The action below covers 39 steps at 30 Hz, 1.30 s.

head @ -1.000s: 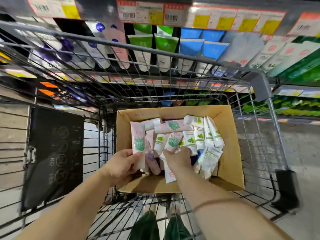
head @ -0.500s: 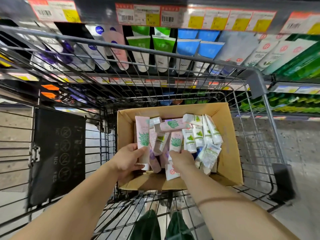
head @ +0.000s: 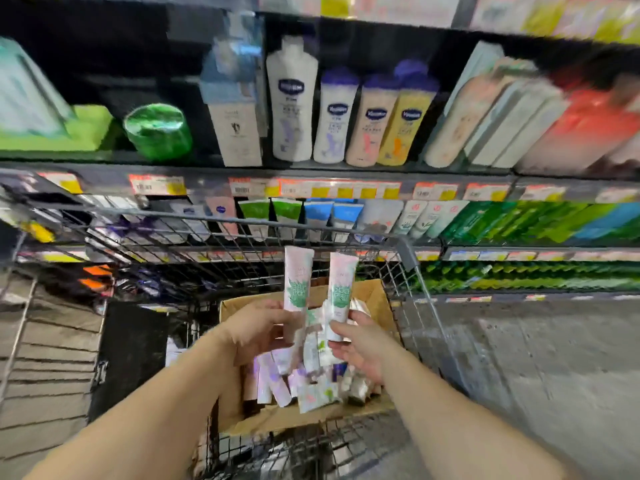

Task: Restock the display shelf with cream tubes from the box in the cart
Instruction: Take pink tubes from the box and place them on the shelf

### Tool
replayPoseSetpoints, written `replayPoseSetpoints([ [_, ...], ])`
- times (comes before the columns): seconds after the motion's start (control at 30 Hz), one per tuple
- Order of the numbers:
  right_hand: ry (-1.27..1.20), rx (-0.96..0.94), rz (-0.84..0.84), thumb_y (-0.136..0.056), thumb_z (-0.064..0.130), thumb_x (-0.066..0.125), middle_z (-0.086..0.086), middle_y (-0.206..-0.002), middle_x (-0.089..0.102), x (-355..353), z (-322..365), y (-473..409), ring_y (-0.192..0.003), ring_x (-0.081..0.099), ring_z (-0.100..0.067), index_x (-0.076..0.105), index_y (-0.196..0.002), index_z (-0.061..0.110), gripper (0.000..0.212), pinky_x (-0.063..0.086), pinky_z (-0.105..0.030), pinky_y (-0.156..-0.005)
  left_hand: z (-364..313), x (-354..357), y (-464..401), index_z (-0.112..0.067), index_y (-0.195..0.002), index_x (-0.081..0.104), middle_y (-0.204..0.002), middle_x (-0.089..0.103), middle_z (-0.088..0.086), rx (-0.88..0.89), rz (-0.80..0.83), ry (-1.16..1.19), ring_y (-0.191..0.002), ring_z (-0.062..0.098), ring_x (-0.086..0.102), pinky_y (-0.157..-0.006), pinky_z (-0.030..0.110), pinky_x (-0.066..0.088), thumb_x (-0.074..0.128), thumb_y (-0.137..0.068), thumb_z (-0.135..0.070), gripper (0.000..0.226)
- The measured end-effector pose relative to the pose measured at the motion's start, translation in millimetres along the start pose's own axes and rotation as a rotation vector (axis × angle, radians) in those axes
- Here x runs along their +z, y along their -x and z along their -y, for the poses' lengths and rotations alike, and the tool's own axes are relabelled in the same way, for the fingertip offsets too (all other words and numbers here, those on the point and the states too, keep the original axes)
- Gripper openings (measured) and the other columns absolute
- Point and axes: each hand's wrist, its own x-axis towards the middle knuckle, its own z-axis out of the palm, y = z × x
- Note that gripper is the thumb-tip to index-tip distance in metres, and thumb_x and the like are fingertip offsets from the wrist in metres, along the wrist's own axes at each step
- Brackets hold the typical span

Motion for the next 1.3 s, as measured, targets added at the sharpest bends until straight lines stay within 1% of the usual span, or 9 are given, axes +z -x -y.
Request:
replayPoseSetpoints([
  [0.07,-0.046,-0.088,0.005,-0.090,0.009,0.065,-0.008,-0.103,0.064,-6,30,22,-0.077,0.063,-0.022,0.052,-0.120,0.016,0.033,0.053,-0.032,-0.075,-30,17,13,-0.009,-0.097,0.066,-0.092,0.062,0.012,0.055,0.022,-0.027,-0.072,0.019,0.057,-0.069,0.031,0.051,0.061,-0.087,-0.002,0.013],
  [0.13,-0.050,-0.185,0.029,-0.090,0.008,0.065,-0.008,-0.106,0.064,-14,60,44,-0.083,0.063,-0.023,0.054,-0.112,0.017,0.027,0.053,-0.032,-0.075,-57,36,22,-0.006,-0.109,0.063,-0.094,0.060,0.014,0.104,0.042,-0.042,-0.076,0.022,0.056,-0.069,0.033,0.052,0.065,-0.083,-0.005,0.026],
  [0.23,-0.023,-0.324,0.030,-0.091,0.007,0.063,-0.001,-0.101,0.064,-30,100,81,-0.087,0.061,-0.018,0.055,-0.104,0.020,0.021,0.050,-0.032,-0.076,-96,69,37,-0.006,-0.113,0.062,-0.091,0.067,0.012,0.188,0.100,-0.056,-0.079,0.025,0.062,-0.070,0.033,0.053,0.064,-0.085,-0.006,0.028],
  [0.33,-0.025,-0.442,0.048,-0.092,0.004,0.060,-0.001,-0.092,0.061,-58,133,113,-0.080,0.059,-0.020,0.056,-0.104,0.018,0.019,0.048,-0.033,-0.074,-128,109,52,-0.010,-0.118,0.061,-0.109,0.071,0.012,0.261,0.138,-0.065,-0.098,0.028,0.067,-0.081,0.039,0.053,0.061,-0.088,-0.008,0.030],
  [0.7,0.110,-0.820,-0.101,-0.087,0.016,0.071,-0.013,-0.104,0.064,-276,193,243,-0.086,0.058,-0.021,0.057,-0.105,0.023,0.023,0.048,-0.035,-0.075,-165,350,81,-0.008,-0.105,0.064,-0.093,0.070,0.009,0.629,0.131,-0.100,-0.084,0.020,0.064,-0.076,0.037,0.052,0.068,-0.081,-0.012,0.025],
  [0.83,0.096,-0.891,-0.233,-0.085,0.018,0.072,-0.005,-0.104,0.067,-381,200,289,-0.088,0.062,-0.020,0.057,-0.114,0.024,0.033,0.050,-0.035,-0.076,-167,459,74,-0.006,-0.111,0.064,-0.100,0.069,0.013,0.671,0.304,-0.176,-0.088,0.023,0.064,-0.065,0.032,0.055,0.080,-0.073,-0.016,0.042],
  [0.9,0.094,-0.919,-0.285,-0.086,0.018,0.071,-0.007,-0.107,0.068,-427,202,308,-0.087,0.061,-0.021,0.055,-0.116,0.024,0.034,0.048,-0.032,-0.070,-167,511,66,-0.005,-0.111,0.063,-0.096,0.073,0.010,0.691,0.357,-0.200,-0.078,0.018,0.070,-0.058,0.028,0.056,0.070,-0.083,-0.007,0.029],
  [1.2,0.049,-0.965,-0.437,-0.085,0.026,0.071,-0.007,-0.112,0.069,-568,232,307,-0.093,0.066,-0.024,0.055,-0.122,0.025,0.040,0.054,-0.036,-0.075,-197,661,-7,-0.009,-0.114,0.062,-0.109,0.073,0.011,0.718,0.387,-0.315,-0.098,0.027,0.068,-0.082,0.038,0.054,0.059,-0.090,0.000,0.025],
  [1.3,0.042,-0.994,-0.461,-0.086,0.021,0.071,-0.008,-0.110,0.068,-597,259,288,-0.097,0.066,-0.027,0.056,-0.112,0.026,0.030,0.054,-0.040,-0.083,-220,692,-39,-0.009,-0.110,0.064,-0.107,0.073,0.012,0.774,0.420,-0.363,-0.091,0.023,0.069,-0.079,0.036,0.052,0.060,-0.091,-0.004,0.020],
])
